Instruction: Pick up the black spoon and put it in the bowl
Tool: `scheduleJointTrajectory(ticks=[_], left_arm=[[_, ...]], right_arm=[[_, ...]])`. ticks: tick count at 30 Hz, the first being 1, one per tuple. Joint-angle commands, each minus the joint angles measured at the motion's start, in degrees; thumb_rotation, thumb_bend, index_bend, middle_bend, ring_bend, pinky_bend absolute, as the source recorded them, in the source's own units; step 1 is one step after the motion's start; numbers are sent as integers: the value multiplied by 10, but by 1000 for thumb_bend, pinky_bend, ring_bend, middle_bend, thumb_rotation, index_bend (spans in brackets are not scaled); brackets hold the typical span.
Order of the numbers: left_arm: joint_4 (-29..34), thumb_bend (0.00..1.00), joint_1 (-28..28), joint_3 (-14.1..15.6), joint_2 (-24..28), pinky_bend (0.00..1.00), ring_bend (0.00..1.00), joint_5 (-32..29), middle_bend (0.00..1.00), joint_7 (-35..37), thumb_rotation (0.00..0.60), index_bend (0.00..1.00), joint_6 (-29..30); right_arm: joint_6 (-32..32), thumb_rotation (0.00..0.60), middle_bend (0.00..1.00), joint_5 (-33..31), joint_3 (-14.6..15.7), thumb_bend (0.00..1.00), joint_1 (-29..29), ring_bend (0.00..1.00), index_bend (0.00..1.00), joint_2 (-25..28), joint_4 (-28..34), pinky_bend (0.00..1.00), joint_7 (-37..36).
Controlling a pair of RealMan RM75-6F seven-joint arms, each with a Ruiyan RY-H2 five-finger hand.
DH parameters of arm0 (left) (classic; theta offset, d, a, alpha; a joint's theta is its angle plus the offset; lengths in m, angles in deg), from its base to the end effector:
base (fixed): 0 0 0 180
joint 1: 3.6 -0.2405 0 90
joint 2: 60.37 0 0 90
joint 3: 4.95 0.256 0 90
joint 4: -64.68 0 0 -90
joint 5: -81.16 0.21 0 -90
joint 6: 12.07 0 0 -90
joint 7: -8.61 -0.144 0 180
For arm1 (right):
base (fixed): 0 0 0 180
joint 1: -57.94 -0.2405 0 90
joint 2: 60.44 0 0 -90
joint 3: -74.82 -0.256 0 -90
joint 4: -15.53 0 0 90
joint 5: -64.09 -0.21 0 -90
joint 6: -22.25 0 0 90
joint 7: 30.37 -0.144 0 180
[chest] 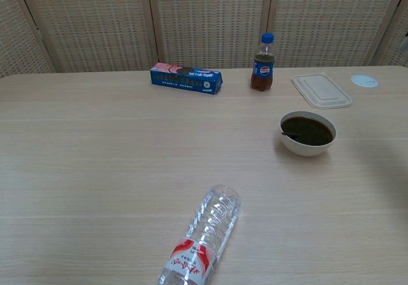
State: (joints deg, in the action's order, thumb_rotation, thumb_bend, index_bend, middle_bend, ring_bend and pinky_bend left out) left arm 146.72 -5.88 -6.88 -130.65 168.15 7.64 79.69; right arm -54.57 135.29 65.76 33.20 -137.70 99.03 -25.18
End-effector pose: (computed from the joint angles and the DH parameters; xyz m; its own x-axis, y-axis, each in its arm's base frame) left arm -0.3472 0.1368 0.1530 0.4822 -0.0439 0.8749 0.8739 0.0931 -0.4770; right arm -0.2630 -0.3065 0.1058 0.3437 0.0597 0.9372 -0.9352 -0.0694 0.3473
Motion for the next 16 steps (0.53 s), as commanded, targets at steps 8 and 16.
scheduleJointTrajectory(ticks=[8,16], left_arm=[[0,364,-10,15,-6,0,0,27,0,-11,600,0,24],[2,364,-12,22,-9,0,0,32,0,-14,600,0,23]], right_arm=[[-60,600,91,24,57,146,81,0,219,30,61,20,78],[-75,600,86,29,64,147,108,0,219,34,77,16,85]])
